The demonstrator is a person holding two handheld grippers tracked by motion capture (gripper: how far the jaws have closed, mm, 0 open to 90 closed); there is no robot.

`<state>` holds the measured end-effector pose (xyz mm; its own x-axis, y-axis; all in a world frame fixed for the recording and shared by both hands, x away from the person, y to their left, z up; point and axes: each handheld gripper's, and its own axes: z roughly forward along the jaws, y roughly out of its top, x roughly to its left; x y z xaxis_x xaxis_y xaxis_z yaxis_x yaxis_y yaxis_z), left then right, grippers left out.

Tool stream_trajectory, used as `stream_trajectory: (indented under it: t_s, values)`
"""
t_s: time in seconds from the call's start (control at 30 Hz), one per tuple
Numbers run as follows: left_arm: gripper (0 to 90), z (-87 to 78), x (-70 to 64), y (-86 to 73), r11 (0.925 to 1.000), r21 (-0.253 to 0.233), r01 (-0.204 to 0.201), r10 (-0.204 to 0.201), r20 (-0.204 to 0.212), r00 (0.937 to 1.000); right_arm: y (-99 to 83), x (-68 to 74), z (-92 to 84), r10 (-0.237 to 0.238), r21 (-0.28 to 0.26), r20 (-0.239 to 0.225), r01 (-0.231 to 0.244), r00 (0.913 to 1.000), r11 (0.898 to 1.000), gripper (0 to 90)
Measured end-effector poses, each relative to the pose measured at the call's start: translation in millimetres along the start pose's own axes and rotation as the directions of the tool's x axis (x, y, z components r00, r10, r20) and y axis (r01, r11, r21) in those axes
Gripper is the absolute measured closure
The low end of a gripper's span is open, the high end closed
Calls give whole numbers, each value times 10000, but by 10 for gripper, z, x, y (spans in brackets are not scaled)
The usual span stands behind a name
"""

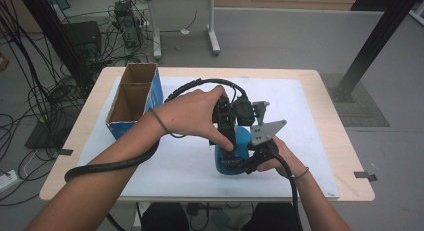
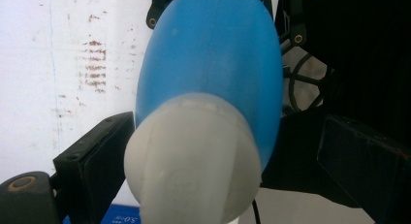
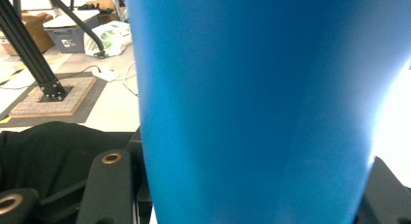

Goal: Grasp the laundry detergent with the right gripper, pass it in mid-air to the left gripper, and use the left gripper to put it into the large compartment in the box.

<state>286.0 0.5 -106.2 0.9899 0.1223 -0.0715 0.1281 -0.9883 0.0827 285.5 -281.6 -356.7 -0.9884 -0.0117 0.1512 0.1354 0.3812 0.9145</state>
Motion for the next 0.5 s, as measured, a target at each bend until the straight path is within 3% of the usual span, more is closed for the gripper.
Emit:
stream_trajectory:
  t_s: [0.5]
  values:
    - [77, -11, 5, -30, 9999, -103, 40, -40, 17, 10000, 13, -4, 14, 27, 65, 11, -27, 10000, 10000, 416]
